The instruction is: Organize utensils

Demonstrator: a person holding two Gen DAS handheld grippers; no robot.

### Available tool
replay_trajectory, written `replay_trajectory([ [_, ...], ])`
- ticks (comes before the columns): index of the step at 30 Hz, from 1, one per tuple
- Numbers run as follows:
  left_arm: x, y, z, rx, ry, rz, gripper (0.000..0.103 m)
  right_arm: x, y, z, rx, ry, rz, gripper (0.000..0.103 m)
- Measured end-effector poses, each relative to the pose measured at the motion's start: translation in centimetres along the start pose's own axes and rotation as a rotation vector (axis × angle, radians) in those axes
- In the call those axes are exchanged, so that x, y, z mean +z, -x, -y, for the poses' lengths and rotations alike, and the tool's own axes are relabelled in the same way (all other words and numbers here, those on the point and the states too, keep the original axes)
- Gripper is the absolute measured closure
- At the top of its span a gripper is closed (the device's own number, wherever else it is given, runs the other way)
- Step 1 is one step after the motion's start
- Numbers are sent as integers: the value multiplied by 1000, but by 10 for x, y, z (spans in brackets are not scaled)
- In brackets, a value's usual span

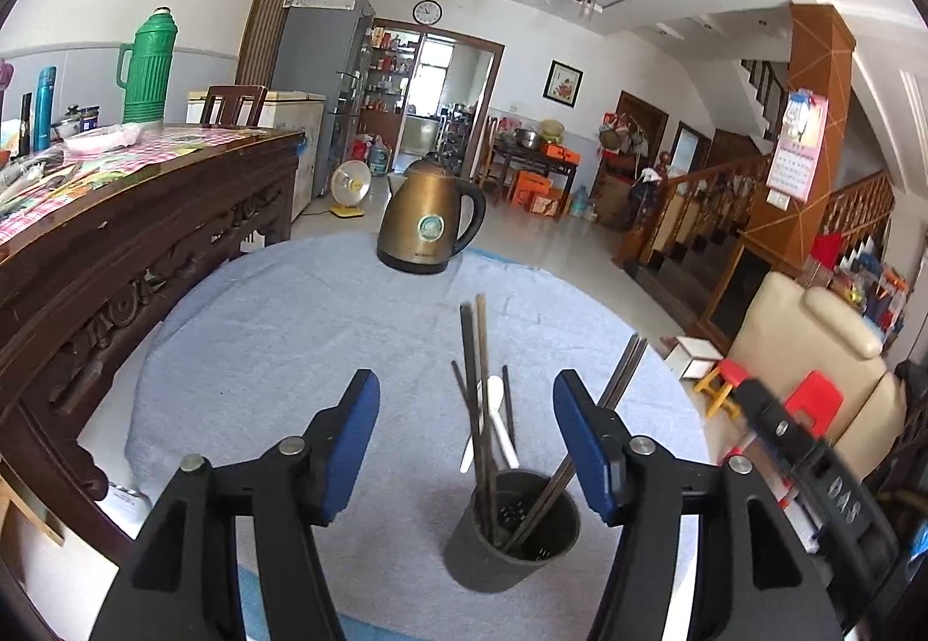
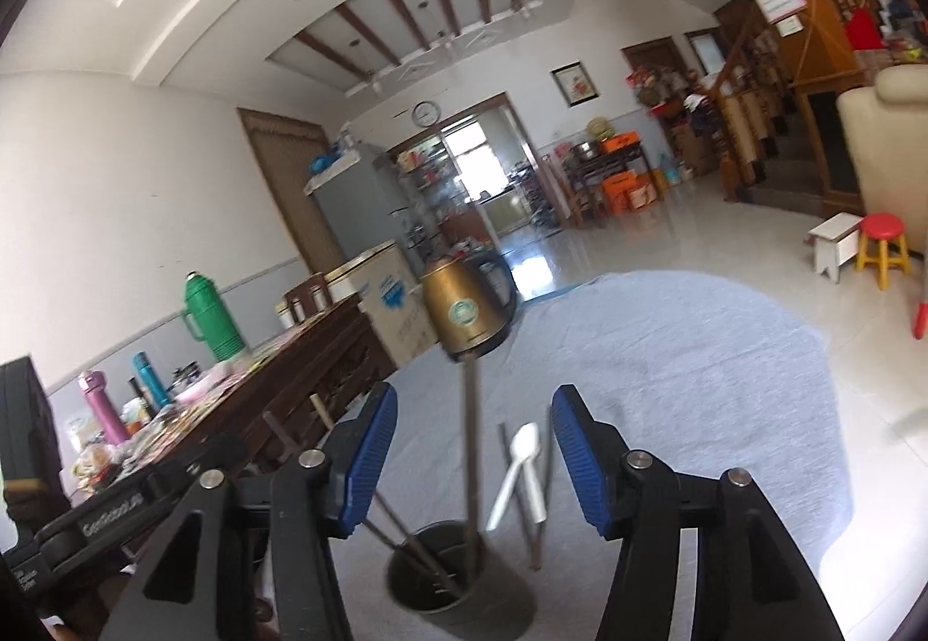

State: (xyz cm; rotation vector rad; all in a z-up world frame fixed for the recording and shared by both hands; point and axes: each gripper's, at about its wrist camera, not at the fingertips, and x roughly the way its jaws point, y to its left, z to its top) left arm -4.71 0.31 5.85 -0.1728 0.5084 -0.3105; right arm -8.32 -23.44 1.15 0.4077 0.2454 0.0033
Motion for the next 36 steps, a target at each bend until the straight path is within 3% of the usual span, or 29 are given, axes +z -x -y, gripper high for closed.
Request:
replay_trajectory([
  [4, -16, -2, 2, 31, -18, -60, 34, -1, 3, 19, -34, -24, -22, 43],
  [8, -37, -10, 9, 68, -35, -192, 34, -9, 7, 25, -45, -18, -77, 43],
  [15, -63, 0, 24, 199, -118, -299, 33, -30, 27, 22, -47, 21, -191, 43],
  [23, -85, 25, 24, 254, -151, -328, 33, -58, 52, 20, -59, 35, -294, 43],
  [36, -80, 62, 44, 281, -245, -211, 29, -55, 70, -7, -33, 90, -263, 40],
])
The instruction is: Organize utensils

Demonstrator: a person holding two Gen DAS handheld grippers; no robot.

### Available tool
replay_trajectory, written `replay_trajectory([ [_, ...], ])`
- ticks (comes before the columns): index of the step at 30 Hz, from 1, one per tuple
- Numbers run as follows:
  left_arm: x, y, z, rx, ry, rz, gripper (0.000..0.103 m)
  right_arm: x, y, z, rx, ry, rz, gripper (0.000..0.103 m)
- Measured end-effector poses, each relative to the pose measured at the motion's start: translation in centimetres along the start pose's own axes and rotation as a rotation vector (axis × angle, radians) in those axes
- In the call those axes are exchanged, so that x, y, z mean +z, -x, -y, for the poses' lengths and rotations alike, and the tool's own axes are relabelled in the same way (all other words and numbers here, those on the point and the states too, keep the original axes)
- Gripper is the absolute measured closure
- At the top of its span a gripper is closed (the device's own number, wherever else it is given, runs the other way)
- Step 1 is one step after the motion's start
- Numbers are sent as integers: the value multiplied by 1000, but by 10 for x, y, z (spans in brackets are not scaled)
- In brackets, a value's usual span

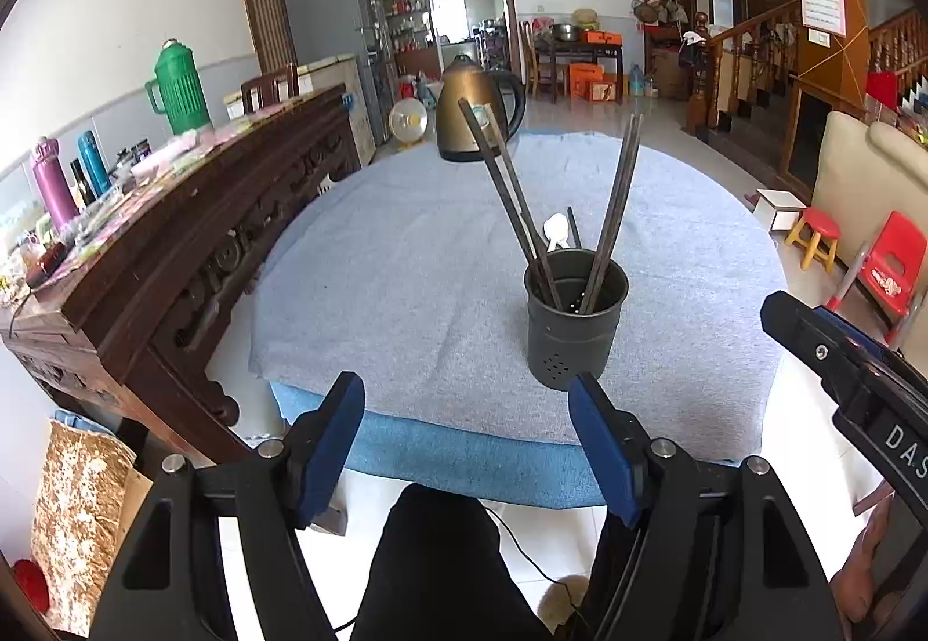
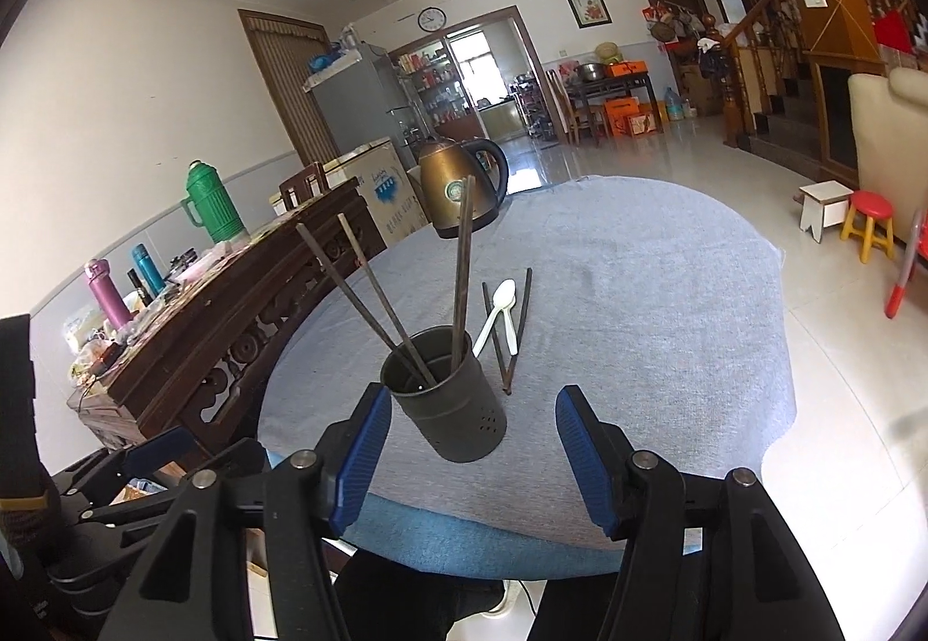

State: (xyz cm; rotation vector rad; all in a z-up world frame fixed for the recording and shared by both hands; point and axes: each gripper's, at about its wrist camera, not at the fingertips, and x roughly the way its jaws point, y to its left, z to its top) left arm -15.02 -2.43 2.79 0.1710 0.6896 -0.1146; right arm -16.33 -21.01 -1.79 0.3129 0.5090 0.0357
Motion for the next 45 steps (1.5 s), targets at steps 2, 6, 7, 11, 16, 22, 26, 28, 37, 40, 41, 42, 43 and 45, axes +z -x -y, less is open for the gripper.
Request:
replay_trajectory([
  [2, -1, 3, 1, 2, -6, 6, 29, -1, 2, -1, 1, -1, 0, 40],
  [6, -3, 7, 1, 12, -14, 19, 28, -3, 5, -2, 0, -2, -4, 40],
  [7, -3, 8, 2, 16, -15, 20, 28, -3, 5, -2, 1, -2, -7, 40],
  [11, -6, 10, 3, 22, -18, 19, 28, -6, 3, -5, -1, 0, -22, 40],
  [16, -9, 11, 4, 24, -23, 23, 28, -9, 3, -9, -4, 12, -34, 40],
  [22, -10, 12, 4, 26, -25, 25, 28, -13, 3, -11, -5, 16, -43, 39],
  [26, -11, 13, 2, 30, -17, 27, 28, -14, 4, -15, -7, 30, -46, 39],
  [28, -13, 11, 1, 31, -16, 24, 28, -14, 4, -16, -10, 38, -44, 39],
  [37, -18, -2, -15, 40, 36, -19, 28, -16, -2, -21, -9, 59, -66, 39],
  [40, -20, -8, -23, 49, 64, -44, 28, -17, -3, -22, -7, 64, -73, 39],
  [41, -21, -9, -26, 51, 73, -50, 28, -17, -3, -22, -8, 66, -72, 39],
  [42, -22, -10, -28, 54, 84, -56, 28, -17, -3, -23, -9, 68, -71, 39],
  [43, -23, -12, -31, 57, 93, -61, 28, -17, -3, -23, -9, 69, -71, 39],
  [45, -24, -14, -34, 59, 106, -70, 28, -17, -3, -23, -9, 68, -75, 39],
])
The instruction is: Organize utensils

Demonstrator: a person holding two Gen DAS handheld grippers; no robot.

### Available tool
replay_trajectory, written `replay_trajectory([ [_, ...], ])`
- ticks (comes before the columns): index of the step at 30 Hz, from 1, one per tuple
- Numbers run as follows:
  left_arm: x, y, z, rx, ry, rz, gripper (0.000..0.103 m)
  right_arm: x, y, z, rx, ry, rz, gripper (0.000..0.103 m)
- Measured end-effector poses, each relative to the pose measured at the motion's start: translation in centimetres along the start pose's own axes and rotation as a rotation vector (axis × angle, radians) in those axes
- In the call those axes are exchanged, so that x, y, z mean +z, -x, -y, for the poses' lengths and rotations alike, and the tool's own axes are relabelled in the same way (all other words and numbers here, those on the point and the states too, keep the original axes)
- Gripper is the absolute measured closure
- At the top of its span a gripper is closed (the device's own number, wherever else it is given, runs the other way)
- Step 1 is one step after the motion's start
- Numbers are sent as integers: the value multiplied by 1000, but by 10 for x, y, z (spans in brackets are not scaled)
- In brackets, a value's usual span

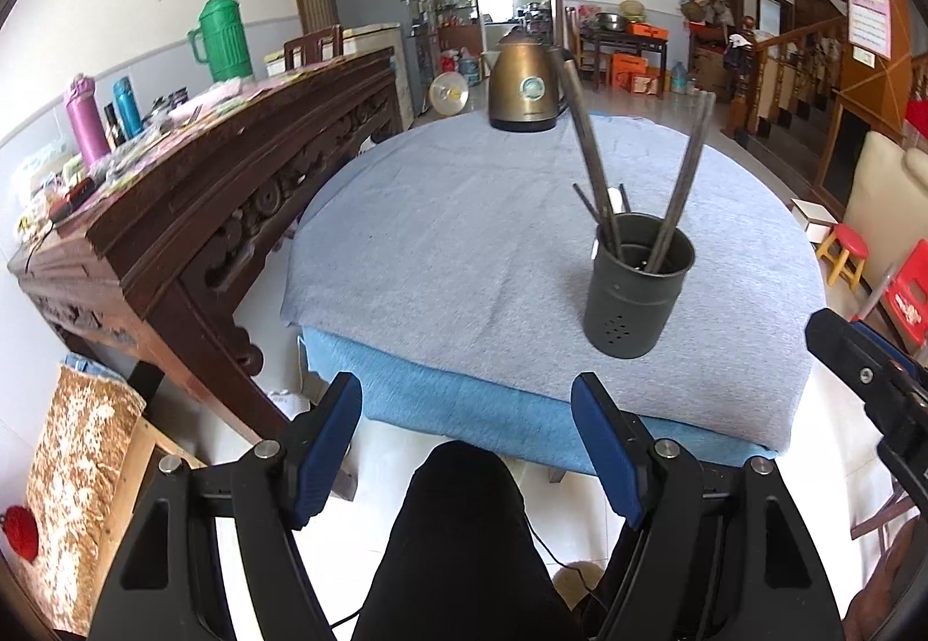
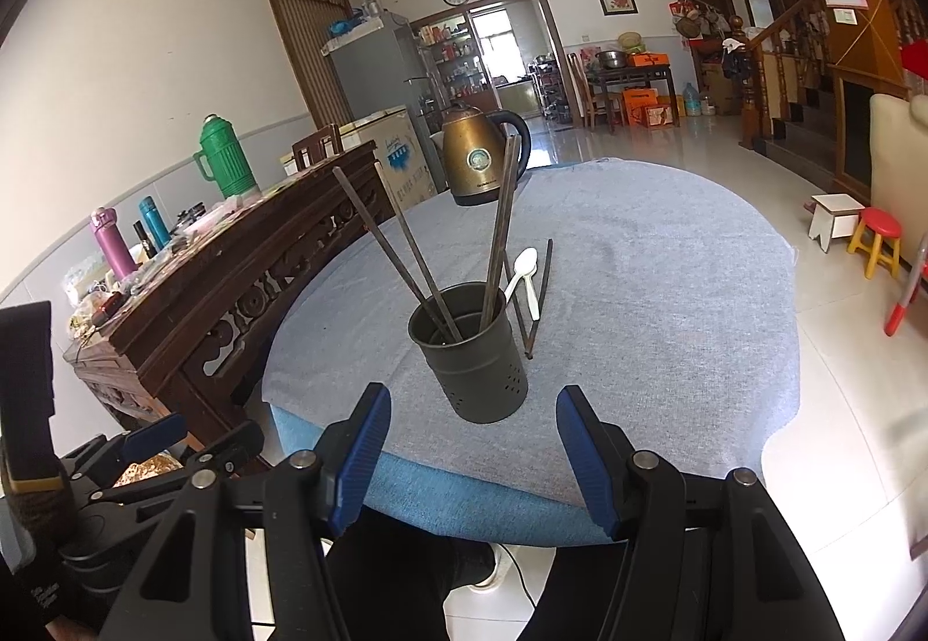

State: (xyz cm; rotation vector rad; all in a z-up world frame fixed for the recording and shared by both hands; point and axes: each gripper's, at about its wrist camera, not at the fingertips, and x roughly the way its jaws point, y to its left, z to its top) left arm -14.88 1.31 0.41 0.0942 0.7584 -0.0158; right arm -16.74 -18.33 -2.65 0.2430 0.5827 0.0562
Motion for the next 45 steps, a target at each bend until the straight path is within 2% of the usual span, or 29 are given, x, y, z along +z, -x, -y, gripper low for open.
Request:
replay_trajectory([
  [22, -9, -17, -4, 6, 11, -58, 28, -7, -14, -1, 1, -2, -44, 39],
  [36, -12, -49, -9, -12, 38, -129, 28, -17, -43, 9, -26, -34, -127, 39],
  [45, -10, -83, -18, -15, 54, -178, 28, -6, -66, 17, -78, -51, -146, 39],
])
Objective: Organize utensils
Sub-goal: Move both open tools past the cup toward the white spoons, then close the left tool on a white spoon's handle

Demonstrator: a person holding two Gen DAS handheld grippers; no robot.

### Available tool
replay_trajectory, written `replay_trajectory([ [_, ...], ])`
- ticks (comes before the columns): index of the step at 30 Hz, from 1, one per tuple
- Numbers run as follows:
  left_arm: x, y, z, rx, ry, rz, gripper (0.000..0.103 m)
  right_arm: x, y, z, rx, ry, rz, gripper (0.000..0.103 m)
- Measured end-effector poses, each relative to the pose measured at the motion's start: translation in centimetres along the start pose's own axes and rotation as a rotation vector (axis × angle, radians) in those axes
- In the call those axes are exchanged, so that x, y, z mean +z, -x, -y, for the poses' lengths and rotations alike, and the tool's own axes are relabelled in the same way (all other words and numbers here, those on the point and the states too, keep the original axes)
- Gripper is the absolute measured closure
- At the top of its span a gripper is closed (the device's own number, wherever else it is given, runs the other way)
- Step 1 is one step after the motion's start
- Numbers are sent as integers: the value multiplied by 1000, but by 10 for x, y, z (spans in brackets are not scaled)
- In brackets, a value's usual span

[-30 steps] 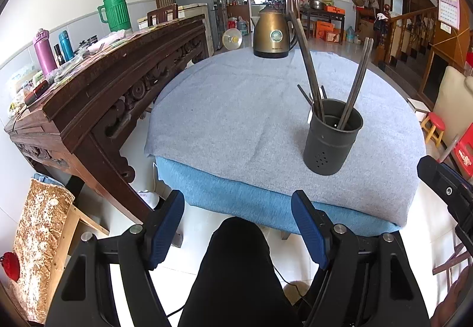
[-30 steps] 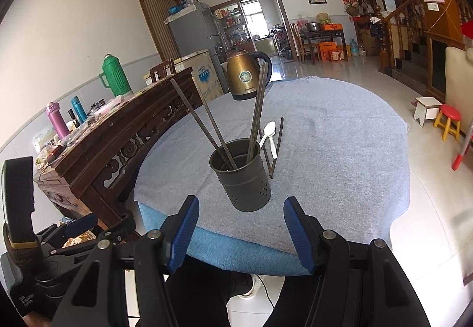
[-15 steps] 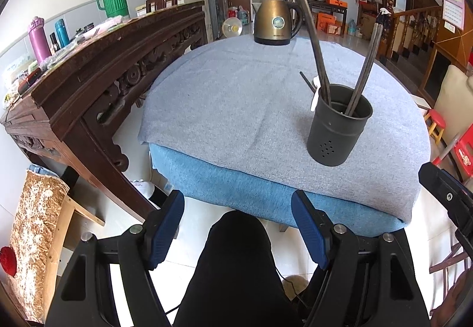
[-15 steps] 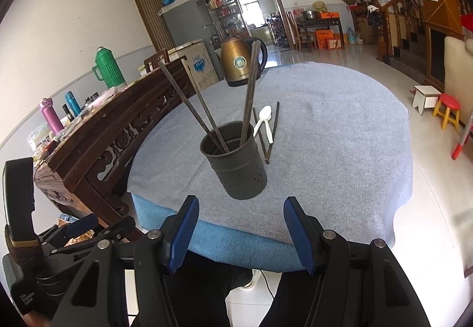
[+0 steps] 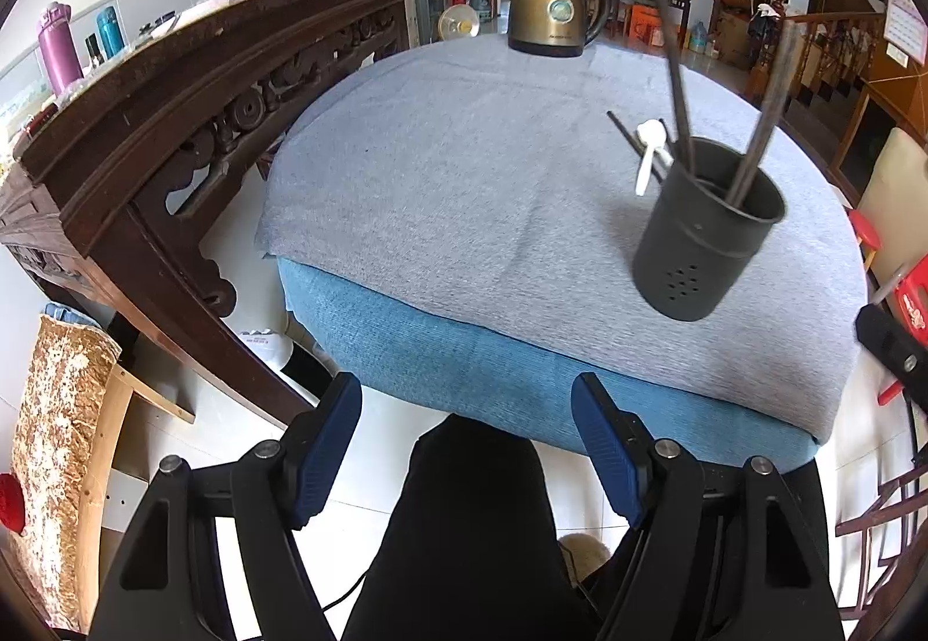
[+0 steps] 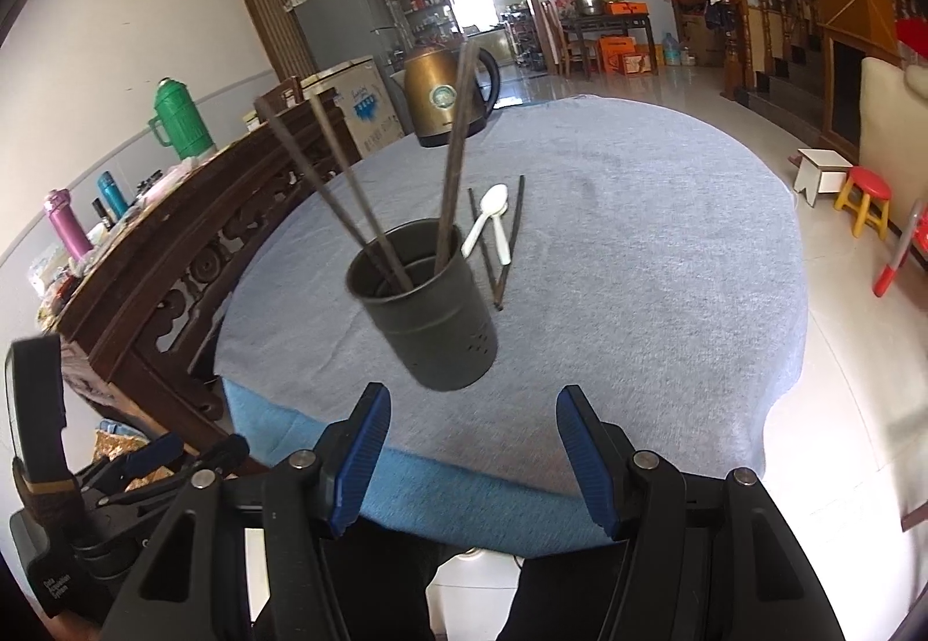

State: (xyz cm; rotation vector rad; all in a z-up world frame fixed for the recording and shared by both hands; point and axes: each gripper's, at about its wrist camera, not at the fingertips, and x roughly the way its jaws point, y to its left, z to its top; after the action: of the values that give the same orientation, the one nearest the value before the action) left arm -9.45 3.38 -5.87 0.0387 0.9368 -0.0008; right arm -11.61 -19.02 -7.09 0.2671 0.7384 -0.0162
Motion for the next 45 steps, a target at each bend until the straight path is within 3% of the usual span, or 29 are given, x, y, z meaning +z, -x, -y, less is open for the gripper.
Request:
replay_trajectory([
  [14, 29, -54, -26, 65, 32, -70, 28, 55, -49, 52, -51, -179, -63, 39],
  [19, 56, -72, -40, 108, 7, -67, 28, 86, -78, 74, -47, -225, -91, 39],
  [22, 80, -84, -48, 95, -13, -59, 28, 102, -99, 85, -40, -238, -116, 39],
  [28, 132, -118, -45, -14, -68, -67, 28, 131, -156, 100, 22, -245, -192, 39],
  [34, 170, -155, -3, -180, -172, -76, 28, 153, -206, 104, 130, -291, -281, 39],
  [38, 190, -176, 42, -344, -262, -104, 28, 152, -216, 106, 143, -298, -274, 39],
  [45, 213, -198, 106, -535, -360, -157, 28, 143, -214, 135, 116, -341, -281, 39],
])
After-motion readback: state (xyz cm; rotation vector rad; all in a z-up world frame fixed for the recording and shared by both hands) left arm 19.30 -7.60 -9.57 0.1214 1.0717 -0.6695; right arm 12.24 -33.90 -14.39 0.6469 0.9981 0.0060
